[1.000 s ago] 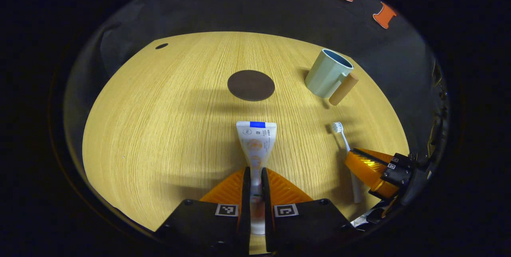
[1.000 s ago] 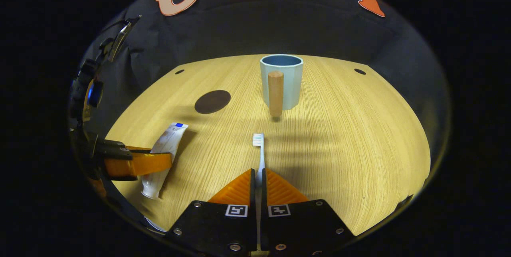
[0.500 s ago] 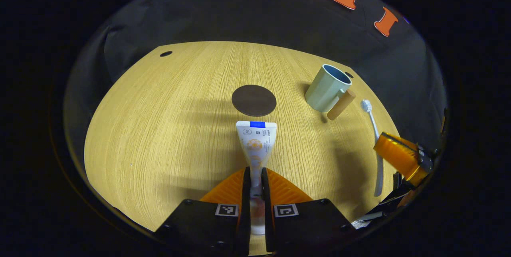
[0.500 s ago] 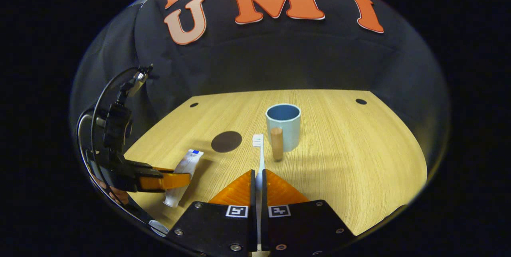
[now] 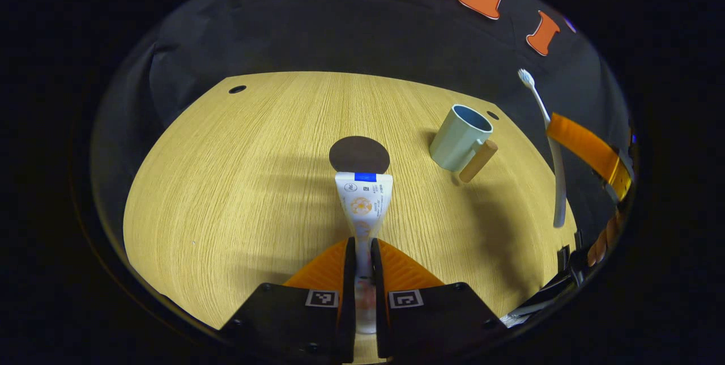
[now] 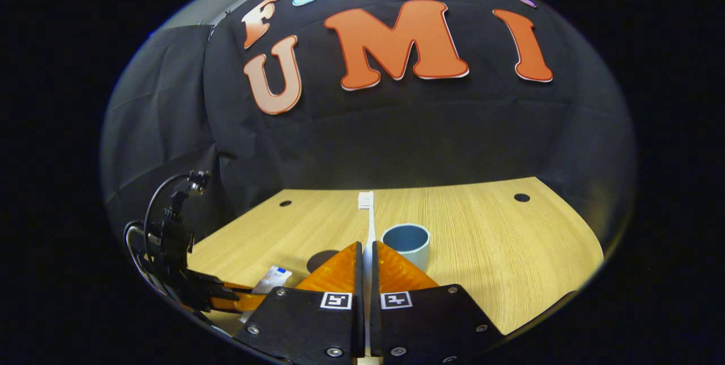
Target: Put the toothbrush and toothpaste on the desktop into the cup, then pick up the cup and place it on the coaster on the desktop.
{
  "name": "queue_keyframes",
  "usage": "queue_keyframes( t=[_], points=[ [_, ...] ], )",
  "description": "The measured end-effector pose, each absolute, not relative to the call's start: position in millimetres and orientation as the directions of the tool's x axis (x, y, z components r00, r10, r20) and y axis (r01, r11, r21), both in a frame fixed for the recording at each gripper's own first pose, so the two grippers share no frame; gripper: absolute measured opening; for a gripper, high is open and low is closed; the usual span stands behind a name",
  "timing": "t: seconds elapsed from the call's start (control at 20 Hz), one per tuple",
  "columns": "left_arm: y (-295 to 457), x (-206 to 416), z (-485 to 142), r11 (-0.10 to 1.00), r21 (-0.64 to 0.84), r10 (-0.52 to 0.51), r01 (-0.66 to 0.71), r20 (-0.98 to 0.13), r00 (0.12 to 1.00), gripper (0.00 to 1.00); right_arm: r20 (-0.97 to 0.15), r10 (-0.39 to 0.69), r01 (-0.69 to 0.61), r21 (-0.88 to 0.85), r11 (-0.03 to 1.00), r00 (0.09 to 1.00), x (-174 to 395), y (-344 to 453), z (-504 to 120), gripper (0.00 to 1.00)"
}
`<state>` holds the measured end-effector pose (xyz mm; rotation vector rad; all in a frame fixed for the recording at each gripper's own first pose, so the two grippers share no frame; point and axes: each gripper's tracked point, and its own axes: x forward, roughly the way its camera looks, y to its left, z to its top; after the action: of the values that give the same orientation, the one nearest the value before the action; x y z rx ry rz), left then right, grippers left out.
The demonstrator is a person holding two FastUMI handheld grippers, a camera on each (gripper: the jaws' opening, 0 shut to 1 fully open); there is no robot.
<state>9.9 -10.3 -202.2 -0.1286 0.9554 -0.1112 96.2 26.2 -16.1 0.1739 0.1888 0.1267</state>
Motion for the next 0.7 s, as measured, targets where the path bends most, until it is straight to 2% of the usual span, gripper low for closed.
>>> queue_keyframes(
  t=[0.25, 0.7],
  points=[
    [-11, 10, -196, 0.991, -0.133, -0.12, 0.02, -0.802, 0.585, 0.19, -0.086, 0.125, -0.104, 0.22, 0.97, 0.988, 133, 12, 13, 0.04],
    [-12, 13, -188, 0.994, -0.107, -0.086, 0.007, -0.764, 0.64, 0.18, 0.115, 0.154, -0.178, 0.238, 0.955, 0.981, 184, 11, 38, 0.04]
  ],
)
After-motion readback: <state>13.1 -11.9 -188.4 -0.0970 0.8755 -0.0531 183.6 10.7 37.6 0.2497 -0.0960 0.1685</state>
